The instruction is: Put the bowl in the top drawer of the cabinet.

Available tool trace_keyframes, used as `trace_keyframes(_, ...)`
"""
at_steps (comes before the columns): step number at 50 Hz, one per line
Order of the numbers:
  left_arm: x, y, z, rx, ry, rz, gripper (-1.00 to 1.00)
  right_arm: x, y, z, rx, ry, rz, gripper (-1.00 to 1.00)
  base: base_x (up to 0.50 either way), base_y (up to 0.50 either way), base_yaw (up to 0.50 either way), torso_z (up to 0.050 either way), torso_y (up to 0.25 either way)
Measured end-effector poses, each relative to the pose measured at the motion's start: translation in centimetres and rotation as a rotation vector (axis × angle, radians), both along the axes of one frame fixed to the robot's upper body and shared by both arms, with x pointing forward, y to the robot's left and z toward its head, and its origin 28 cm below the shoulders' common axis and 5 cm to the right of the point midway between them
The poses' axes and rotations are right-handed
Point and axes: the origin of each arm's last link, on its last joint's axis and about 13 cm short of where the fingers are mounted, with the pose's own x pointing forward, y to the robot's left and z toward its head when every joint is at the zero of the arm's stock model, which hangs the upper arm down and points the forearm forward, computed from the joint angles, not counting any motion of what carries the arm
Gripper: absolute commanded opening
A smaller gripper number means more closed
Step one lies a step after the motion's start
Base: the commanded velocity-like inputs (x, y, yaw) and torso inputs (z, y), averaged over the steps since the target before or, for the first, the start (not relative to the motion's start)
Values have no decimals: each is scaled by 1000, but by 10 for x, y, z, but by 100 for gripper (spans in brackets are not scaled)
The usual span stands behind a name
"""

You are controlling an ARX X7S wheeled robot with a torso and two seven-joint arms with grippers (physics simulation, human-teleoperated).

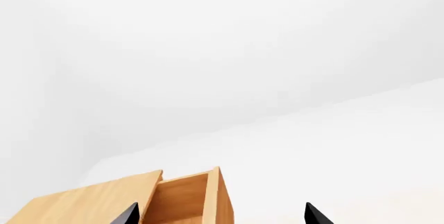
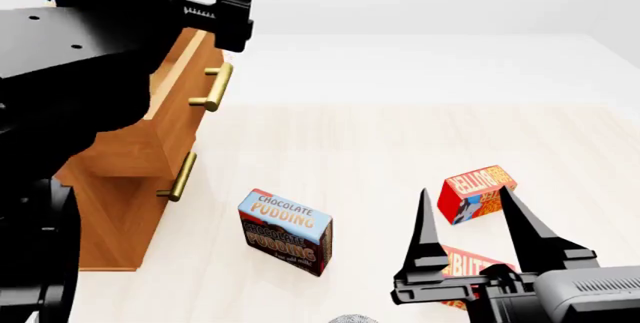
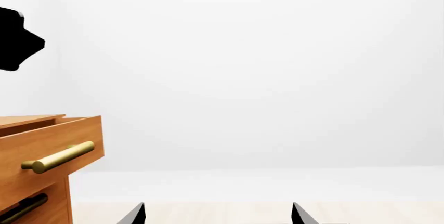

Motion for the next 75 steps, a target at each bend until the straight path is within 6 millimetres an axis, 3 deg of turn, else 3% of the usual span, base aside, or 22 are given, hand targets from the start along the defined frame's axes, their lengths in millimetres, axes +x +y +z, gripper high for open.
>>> trace_keyframes(16, 36, -4, 11, 8, 279, 54, 100, 3, -5, -3, 11, 5, -2, 100, 0, 0, 0, 0, 0)
trace_keyframes(30, 50, 0, 19, -95, 485, 83, 100, 4, -9, -5, 19, 8, -5, 100, 0, 0, 0, 0, 0)
trace_keyframes(75, 65, 16, -18, -182, 677, 116, 100, 2, -11, -4, 5, 2, -22, 100, 0, 0, 0, 0, 0)
